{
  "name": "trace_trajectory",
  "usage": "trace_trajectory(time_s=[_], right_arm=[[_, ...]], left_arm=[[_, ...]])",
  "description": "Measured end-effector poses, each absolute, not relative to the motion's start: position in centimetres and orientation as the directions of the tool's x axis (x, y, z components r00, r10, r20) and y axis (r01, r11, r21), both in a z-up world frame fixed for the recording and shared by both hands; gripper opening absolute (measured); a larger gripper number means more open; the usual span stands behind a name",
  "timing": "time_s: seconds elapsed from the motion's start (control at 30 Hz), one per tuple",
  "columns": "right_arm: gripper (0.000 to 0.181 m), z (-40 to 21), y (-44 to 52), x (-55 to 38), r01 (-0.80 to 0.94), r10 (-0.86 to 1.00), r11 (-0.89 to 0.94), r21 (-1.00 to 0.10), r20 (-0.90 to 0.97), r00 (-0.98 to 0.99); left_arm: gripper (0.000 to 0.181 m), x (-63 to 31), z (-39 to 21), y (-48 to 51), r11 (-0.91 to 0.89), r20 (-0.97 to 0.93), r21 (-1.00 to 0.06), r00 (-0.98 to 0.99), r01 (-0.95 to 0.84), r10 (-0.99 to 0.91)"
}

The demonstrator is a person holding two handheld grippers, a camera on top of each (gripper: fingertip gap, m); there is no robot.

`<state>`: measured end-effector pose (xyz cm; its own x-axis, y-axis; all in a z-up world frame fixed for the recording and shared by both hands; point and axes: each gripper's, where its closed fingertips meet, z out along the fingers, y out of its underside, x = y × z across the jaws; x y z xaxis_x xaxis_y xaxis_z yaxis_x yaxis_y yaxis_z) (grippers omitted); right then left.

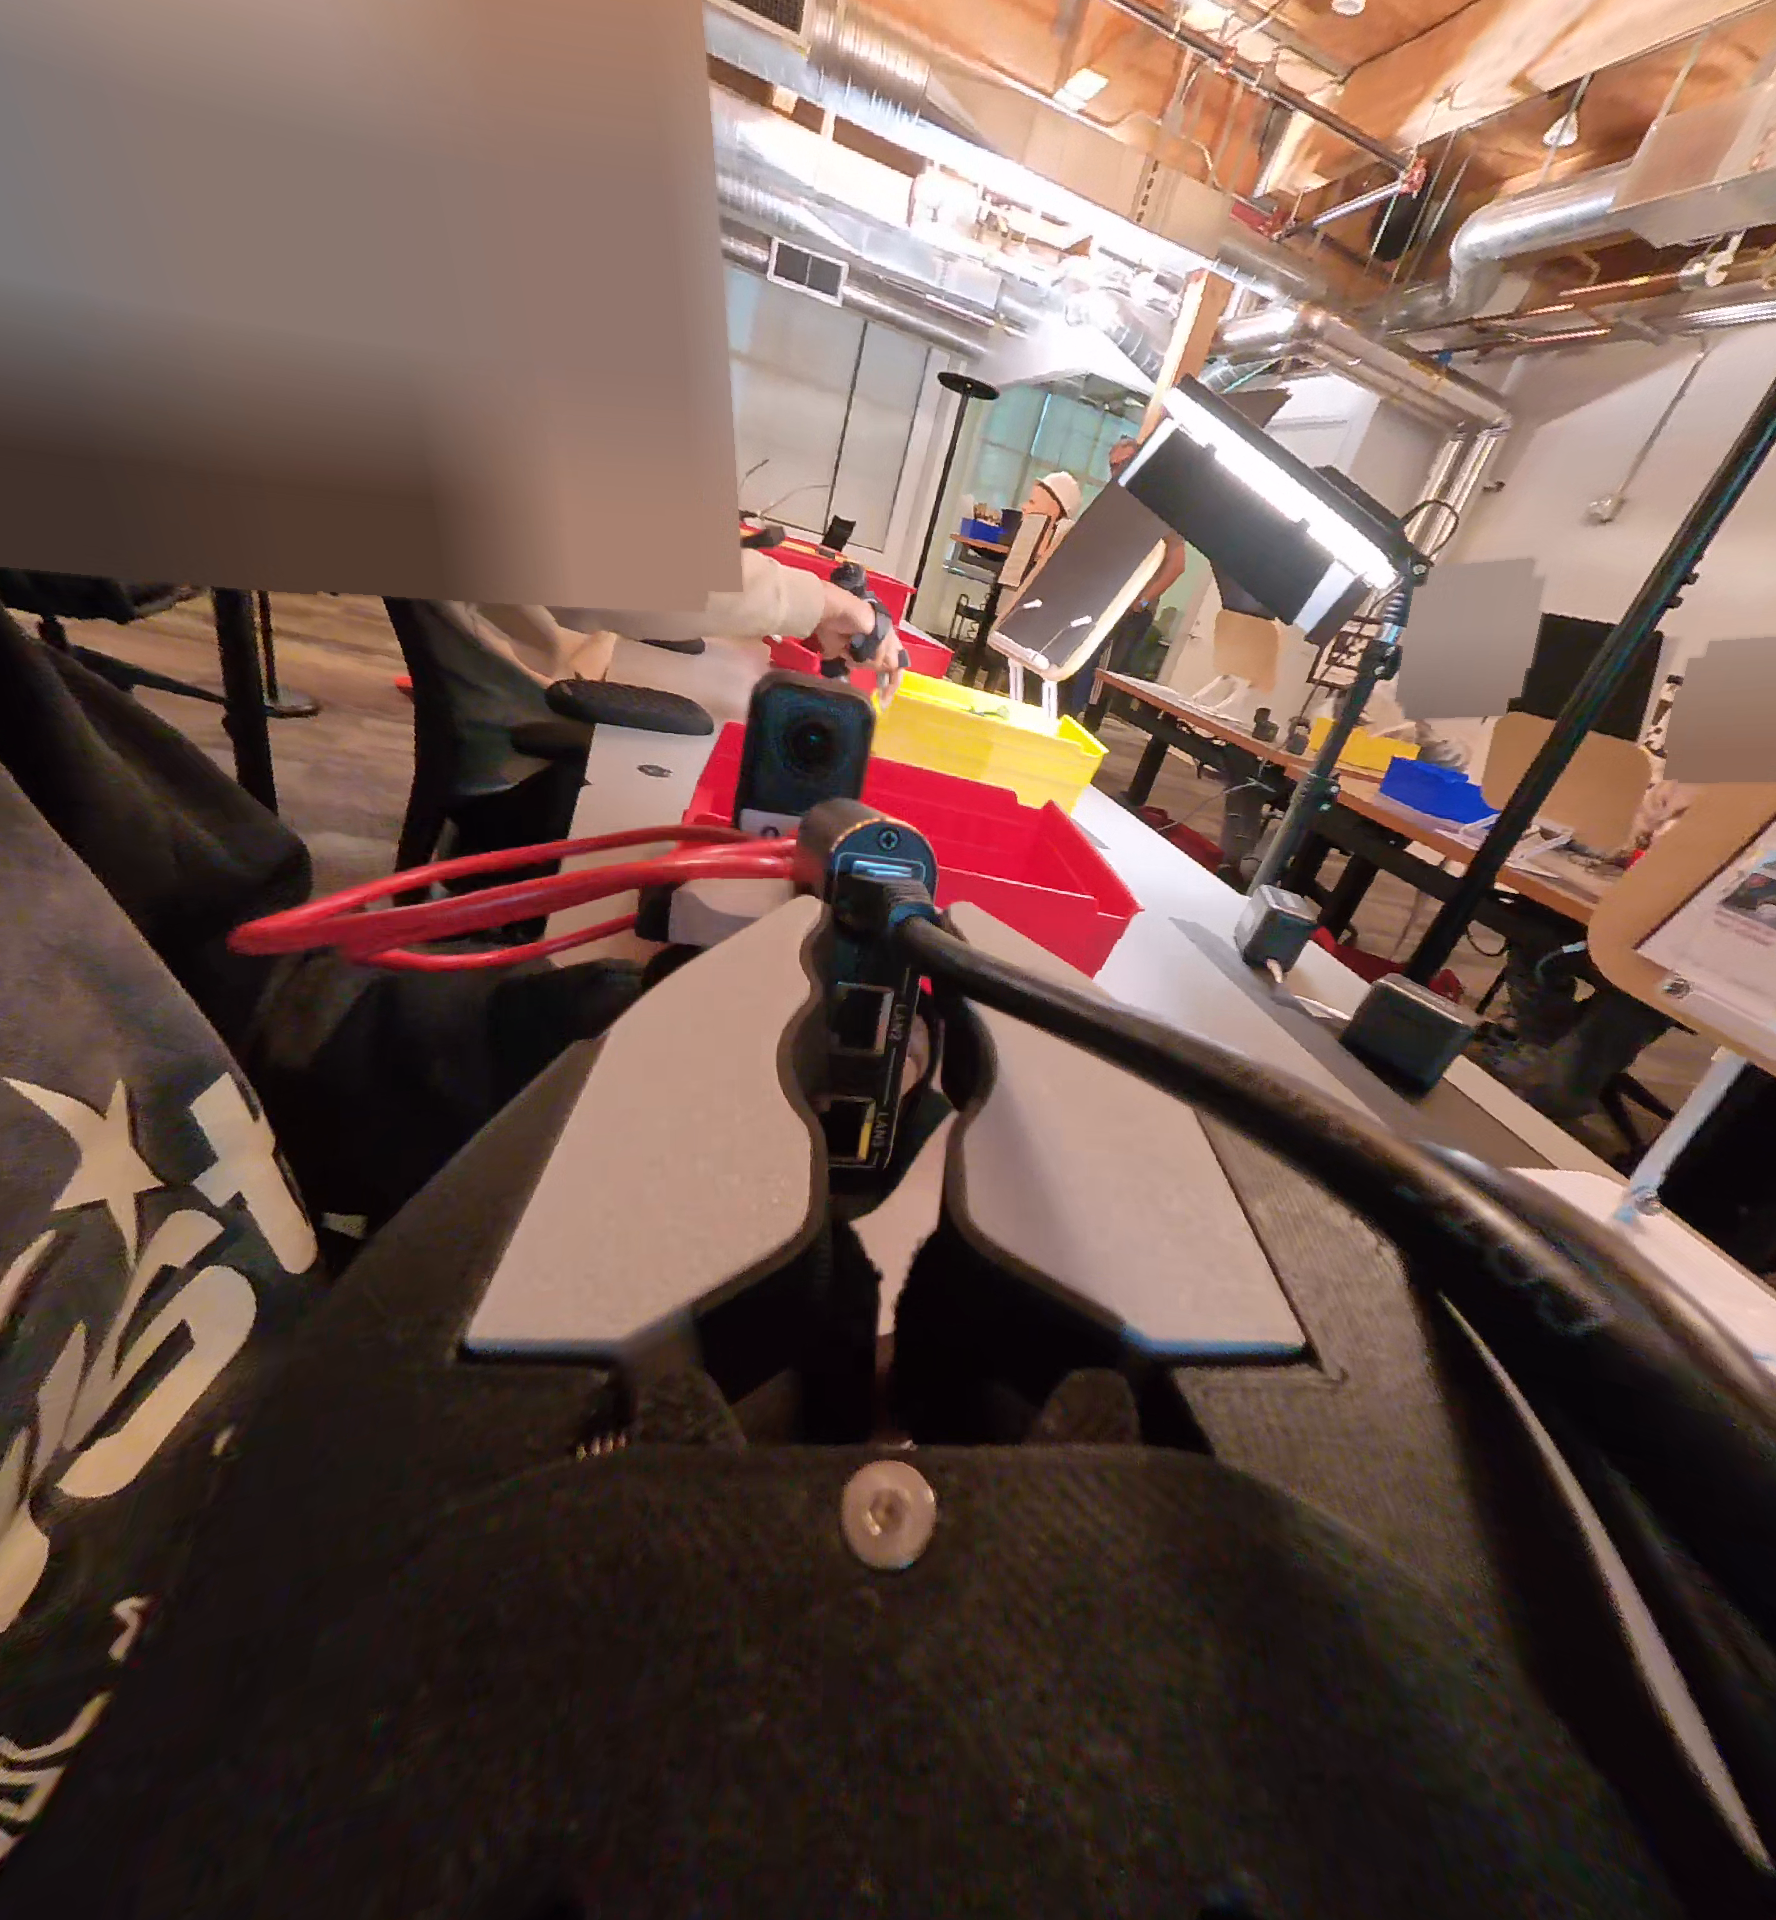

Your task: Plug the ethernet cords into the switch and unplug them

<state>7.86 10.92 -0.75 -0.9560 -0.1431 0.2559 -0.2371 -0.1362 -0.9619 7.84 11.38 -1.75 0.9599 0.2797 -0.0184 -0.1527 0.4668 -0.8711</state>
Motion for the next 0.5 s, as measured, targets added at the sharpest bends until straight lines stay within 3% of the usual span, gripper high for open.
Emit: trace_trajectory(time_s=[0.27,0.5], right_arm=[[0.016,-0.59,10.99,7.30,-0.249,-0.131,-0.108,-0.962,0.262,-0.956],[0.016,-0.45,11.29,7.36,-0.285,-0.145,-0.068,-0.956,0.292,-0.945]], left_arm=[[0.027,7.32,-1.97,11.63,0.381,-0.110,-0.879,0.899,-0.288,0.424],[0.027,7.53,-1.87,11.92,0.391,-0.096,-0.880,0.906,-0.271,0.411]])
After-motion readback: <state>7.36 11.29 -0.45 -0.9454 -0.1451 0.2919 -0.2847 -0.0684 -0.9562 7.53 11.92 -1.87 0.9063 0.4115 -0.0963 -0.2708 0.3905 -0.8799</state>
